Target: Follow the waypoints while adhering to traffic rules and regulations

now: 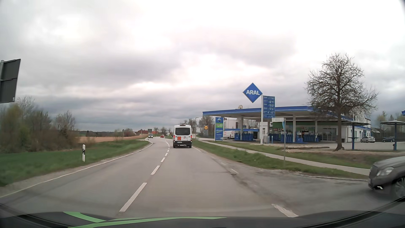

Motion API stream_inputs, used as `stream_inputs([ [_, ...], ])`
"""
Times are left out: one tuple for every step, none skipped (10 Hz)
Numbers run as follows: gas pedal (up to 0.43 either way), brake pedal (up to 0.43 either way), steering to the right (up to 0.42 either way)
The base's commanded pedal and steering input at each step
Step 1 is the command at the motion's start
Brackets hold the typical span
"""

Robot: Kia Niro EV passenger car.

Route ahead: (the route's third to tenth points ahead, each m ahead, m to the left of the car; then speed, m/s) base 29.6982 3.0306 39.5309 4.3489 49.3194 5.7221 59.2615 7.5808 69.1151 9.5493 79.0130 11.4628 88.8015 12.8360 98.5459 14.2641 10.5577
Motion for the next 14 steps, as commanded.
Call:
stream_inputs([
  [0.098,0.000,-0.029],
  [0.098,0.000,-0.029],
  [0.098,0.000,-0.028],
  [0.098,0.000,-0.024],
  [0.098,0.000,-0.022],
  [0.110,0.000,-0.020],
  [0.110,0.000,-0.020],
  [0.110,0.000,-0.020],
  [0.110,0.000,-0.020],
  [0.110,0.000,-0.020],
  [0.110,0.000,-0.019],
  [0.110,0.000,-0.019],
  [0.110,0.000,-0.019],
  [0.110,0.000,-0.017],
])
